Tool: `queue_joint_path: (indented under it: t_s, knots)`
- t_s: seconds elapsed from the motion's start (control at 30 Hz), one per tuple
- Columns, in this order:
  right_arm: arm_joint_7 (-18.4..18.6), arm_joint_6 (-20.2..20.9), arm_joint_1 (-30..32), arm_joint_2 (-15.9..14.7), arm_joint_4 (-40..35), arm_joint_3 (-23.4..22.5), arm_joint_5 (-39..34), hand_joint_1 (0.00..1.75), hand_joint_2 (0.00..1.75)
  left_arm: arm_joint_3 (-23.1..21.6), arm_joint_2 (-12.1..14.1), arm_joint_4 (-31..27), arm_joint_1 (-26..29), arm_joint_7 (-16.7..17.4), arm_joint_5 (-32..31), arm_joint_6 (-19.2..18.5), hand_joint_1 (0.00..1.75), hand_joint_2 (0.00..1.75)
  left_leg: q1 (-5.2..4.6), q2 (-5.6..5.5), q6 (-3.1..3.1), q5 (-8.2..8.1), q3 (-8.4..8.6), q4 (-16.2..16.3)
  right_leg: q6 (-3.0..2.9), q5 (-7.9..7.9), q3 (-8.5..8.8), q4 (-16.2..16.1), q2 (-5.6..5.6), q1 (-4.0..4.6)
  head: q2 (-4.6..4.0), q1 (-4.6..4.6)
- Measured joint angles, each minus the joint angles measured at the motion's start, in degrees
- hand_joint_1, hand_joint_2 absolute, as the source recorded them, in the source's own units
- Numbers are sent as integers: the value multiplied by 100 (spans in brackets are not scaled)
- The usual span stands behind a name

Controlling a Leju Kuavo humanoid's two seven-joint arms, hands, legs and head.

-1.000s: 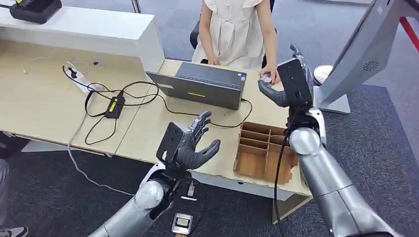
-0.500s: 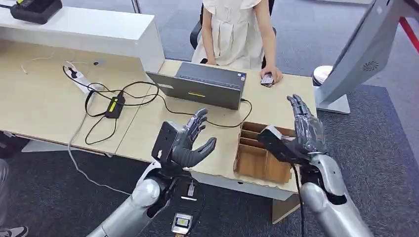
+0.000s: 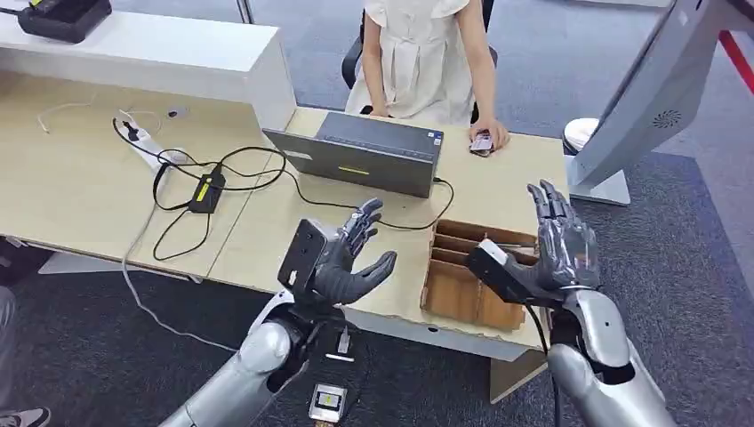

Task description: Pass the card to the sensor for recognition and then transmit it.

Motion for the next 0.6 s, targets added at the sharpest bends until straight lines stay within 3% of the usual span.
queue_joint_path:
  t_s: [0.17,0.37,0.6]
  knots:
    - [-59,-147,-125,83,317,85,353,0,175,-7,-113,11,-136,-50,41,-74,0,175,1,-1,0,1,-1,-1,0,0,1,0,-1,0,0,0]
    - [-217,-365,-240,269,772,164,62,0,175,-11,-203,15,-274,-92,122,0,0,175,1,-2,-1,1,-1,0,0,0,0,1,-1,0,0,0]
    - [-269,-348,-351,400,1062,236,-216,0,175,-31,-273,13,-409,-101,205,88,0,175,0,-2,0,1,-1,0,0,0,0,1,-1,0,0,0]
